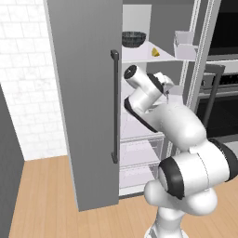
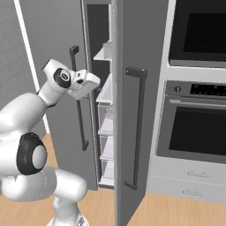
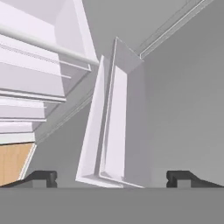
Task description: Grab a lemon wedge from the fridge and one ice cube from the ice bowl, and put them in the glass of lemonade.
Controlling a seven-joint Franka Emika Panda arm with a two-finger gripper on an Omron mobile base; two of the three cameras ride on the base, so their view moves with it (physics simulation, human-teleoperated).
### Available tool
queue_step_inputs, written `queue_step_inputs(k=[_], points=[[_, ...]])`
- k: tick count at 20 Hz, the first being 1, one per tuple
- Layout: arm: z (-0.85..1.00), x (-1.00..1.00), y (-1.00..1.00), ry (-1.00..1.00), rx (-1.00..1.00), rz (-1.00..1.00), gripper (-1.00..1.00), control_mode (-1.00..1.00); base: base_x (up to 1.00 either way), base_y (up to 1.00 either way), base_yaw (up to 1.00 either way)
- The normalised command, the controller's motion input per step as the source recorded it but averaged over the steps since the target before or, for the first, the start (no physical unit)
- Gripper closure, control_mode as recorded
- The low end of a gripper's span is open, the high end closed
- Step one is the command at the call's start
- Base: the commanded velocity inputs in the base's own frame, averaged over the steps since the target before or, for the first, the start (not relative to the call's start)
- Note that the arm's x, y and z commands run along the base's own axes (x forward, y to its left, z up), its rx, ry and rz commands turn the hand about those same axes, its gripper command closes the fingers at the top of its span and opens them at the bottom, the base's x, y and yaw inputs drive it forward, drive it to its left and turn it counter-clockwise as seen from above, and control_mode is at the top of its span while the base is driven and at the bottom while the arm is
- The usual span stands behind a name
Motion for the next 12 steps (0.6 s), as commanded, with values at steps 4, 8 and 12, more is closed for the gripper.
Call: queue_step_inputs(k=[4,8,12], points=[[-0.37,0.01,-0.48,0.00,0.00,-0.09,-1.00,-1.00,0.00,0.00,0.00],[-0.36,0.01,-0.64,0.02,0.00,-0.11,-1.00,-1.00,0.00,0.00,0.00],[-0.23,0.00,-0.66,0.04,0.00,-0.11,-1.00,-1.00,0.00,0.00,0.00]])
